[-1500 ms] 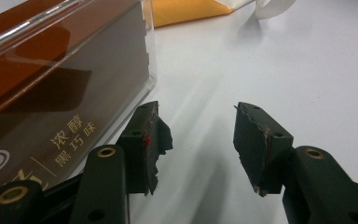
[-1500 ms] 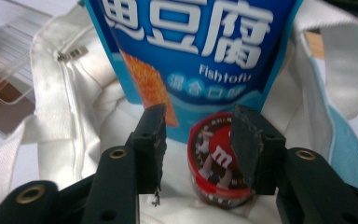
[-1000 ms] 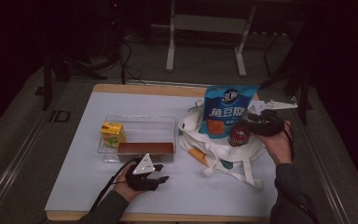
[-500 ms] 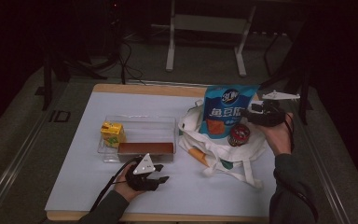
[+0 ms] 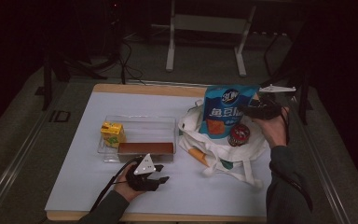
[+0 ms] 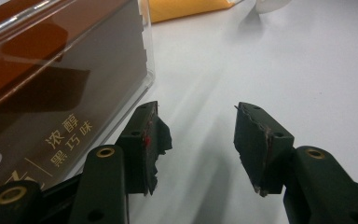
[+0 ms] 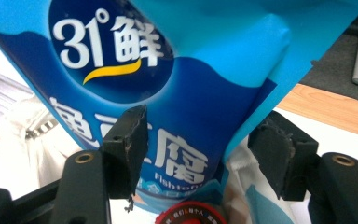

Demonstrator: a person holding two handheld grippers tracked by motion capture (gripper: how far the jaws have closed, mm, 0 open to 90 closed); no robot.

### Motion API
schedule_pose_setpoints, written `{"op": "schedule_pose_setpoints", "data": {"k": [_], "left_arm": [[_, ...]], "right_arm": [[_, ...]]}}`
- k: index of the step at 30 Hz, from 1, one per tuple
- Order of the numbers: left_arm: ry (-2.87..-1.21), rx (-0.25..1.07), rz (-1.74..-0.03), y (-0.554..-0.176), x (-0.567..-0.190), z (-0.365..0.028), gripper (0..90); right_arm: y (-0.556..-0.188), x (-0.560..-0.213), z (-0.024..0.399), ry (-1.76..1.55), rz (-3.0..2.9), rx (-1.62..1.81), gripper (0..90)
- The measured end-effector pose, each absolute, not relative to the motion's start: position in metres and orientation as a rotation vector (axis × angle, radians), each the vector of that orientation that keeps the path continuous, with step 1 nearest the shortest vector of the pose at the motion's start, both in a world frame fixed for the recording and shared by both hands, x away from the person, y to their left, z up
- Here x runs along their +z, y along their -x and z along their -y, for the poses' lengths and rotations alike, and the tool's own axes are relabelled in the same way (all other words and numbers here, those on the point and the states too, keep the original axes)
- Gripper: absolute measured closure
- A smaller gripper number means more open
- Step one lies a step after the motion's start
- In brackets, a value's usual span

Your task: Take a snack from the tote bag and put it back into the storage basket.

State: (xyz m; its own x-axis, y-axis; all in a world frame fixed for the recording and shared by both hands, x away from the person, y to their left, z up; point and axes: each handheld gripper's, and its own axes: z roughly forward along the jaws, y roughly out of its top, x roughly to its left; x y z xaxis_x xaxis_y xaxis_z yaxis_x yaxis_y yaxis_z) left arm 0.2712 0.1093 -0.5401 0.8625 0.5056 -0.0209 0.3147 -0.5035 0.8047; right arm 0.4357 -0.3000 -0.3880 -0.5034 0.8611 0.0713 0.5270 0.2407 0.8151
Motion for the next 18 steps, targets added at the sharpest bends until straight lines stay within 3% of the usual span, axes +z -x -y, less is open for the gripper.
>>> {"op": "schedule_pose_setpoints", "data": {"k": [18], "left_arm": [[-2.14,0.267,-0.591,-0.271,-0.54,-0.109,50.0]], "right_arm": [[-0.453,-0.393,0.302,-1.247,-2.149,1.229,40.6]]}}
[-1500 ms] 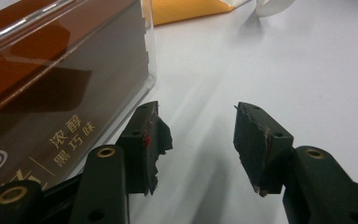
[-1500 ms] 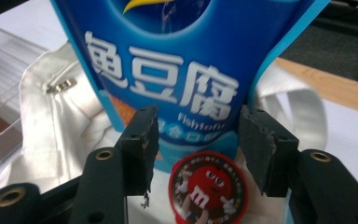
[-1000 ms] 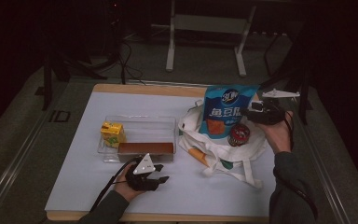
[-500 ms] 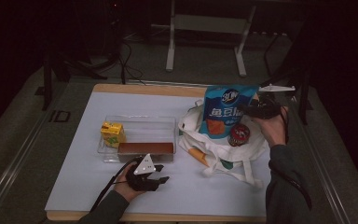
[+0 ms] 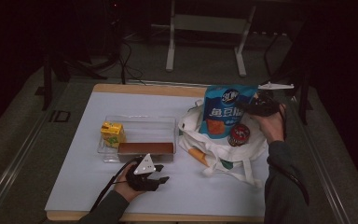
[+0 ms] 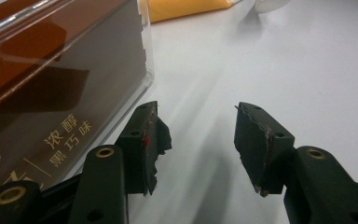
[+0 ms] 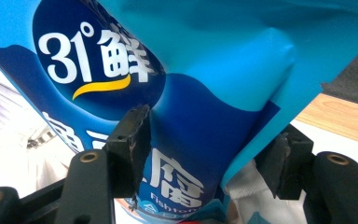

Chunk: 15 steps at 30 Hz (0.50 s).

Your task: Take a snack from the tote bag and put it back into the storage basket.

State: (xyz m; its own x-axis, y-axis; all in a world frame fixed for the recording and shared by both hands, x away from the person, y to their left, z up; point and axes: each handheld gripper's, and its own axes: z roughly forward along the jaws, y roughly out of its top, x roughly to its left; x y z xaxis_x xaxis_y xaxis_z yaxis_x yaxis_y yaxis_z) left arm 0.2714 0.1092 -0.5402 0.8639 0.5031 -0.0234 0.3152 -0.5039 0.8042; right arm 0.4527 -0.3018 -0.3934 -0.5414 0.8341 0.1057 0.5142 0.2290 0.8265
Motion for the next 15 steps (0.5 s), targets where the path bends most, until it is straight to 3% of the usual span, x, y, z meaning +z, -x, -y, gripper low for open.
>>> {"op": "schedule_pose_setpoints", "data": {"k": [6,15], "left_arm": [[-2.141,0.267,-0.588,-0.2714,-0.5401,-0.1092,50.0],[-2.147,0.272,-0.586,-0.2712,-0.5402,-0.1086,49.9]], "right_arm": [[-0.4533,-0.3943,0.3049,-1.235,-2.148,1.292,43.1],[-0.4451,-0.3961,0.3085,-1.16,-2.181,1.43,55.8]]}}
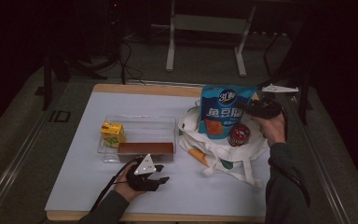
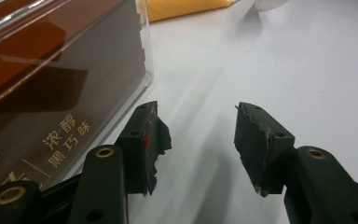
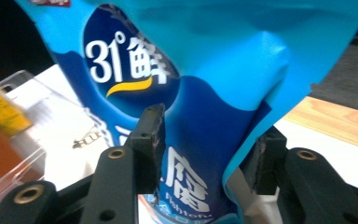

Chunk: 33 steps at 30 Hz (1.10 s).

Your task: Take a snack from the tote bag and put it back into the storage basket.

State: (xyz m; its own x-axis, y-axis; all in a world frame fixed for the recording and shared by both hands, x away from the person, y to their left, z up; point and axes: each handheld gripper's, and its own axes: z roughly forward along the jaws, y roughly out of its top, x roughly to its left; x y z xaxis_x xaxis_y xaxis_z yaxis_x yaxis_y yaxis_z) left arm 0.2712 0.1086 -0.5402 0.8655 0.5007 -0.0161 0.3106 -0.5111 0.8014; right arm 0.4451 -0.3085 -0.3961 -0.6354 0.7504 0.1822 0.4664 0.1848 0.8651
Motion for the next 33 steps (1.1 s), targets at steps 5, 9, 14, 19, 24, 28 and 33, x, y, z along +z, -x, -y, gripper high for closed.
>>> {"op": "schedule_pose_setpoints", "data": {"k": [5,9,14,19,24,28,33], "left_arm": [[-2.148,0.272,-0.584,-0.271,-0.54,-0.109,49.8],[-2.148,0.271,-0.583,-0.271,-0.54,-0.108,49.8],[-2.147,0.272,-0.582,-0.271,-0.54,-0.108,49.8],[-2.149,0.273,-0.582,-0.271,-0.54,-0.108,49.6],[-2.151,0.272,-0.583,-0.271,-0.54,-0.108,49.6],[-2.15,0.27,-0.584,-0.271,-0.54,-0.108,49.6],[-2.151,0.27,-0.583,-0.271,-0.54,-0.108,49.6]], "right_arm": [[-0.446,-0.399,0.302,-1.119,-2.231,1.445,58.8],[-0.449,-0.399,0.296,-1.124,-2.227,1.451,56.8],[-0.452,-0.401,0.288,-1.124,-2.238,1.448,56.6],[-0.452,-0.4,0.286,-1.131,-2.228,1.527,65.5],[-0.451,-0.4,0.287,-1.148,-2.239,1.576,76.0],[-0.452,-0.401,0.286,-1.206,-2.246,1.596,86.2],[-0.452,-0.401,0.286,-1.29,-2.242,1.631,87.9]]}}
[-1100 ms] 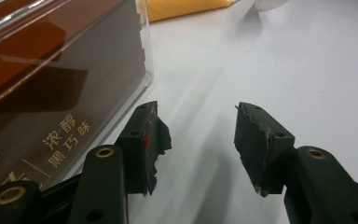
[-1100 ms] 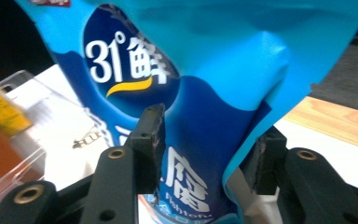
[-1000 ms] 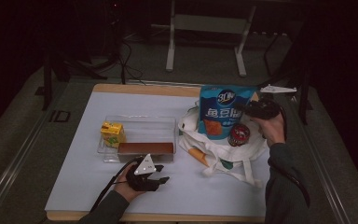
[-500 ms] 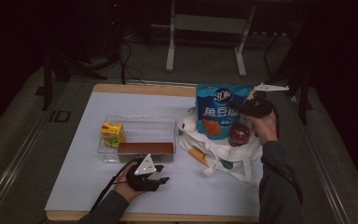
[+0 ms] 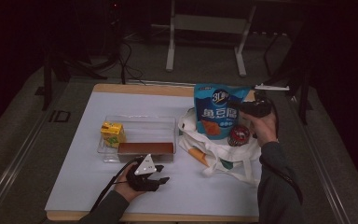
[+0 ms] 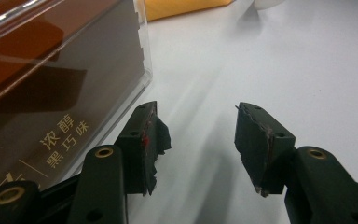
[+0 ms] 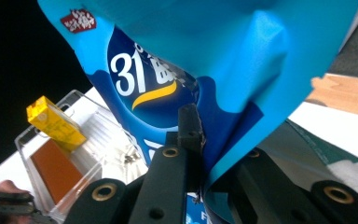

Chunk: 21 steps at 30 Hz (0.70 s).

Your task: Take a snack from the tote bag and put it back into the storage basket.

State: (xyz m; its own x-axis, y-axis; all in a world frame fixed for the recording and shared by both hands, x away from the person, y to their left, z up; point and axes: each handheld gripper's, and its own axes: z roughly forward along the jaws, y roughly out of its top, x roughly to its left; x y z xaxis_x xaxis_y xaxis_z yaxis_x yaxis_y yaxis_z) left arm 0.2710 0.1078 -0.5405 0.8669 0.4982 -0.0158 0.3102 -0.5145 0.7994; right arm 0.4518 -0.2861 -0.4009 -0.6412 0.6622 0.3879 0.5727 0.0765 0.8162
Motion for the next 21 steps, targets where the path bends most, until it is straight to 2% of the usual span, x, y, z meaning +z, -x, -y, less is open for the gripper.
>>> {"op": "schedule_pose_setpoints", "data": {"k": [21], "left_arm": [[-2.151,0.269,-0.585,-0.2714,-0.5404,-0.108,49.5]], "right_arm": [[-0.4434,-0.3934,0.2802,-1.443,-2.177,1.72,89.8]]}}
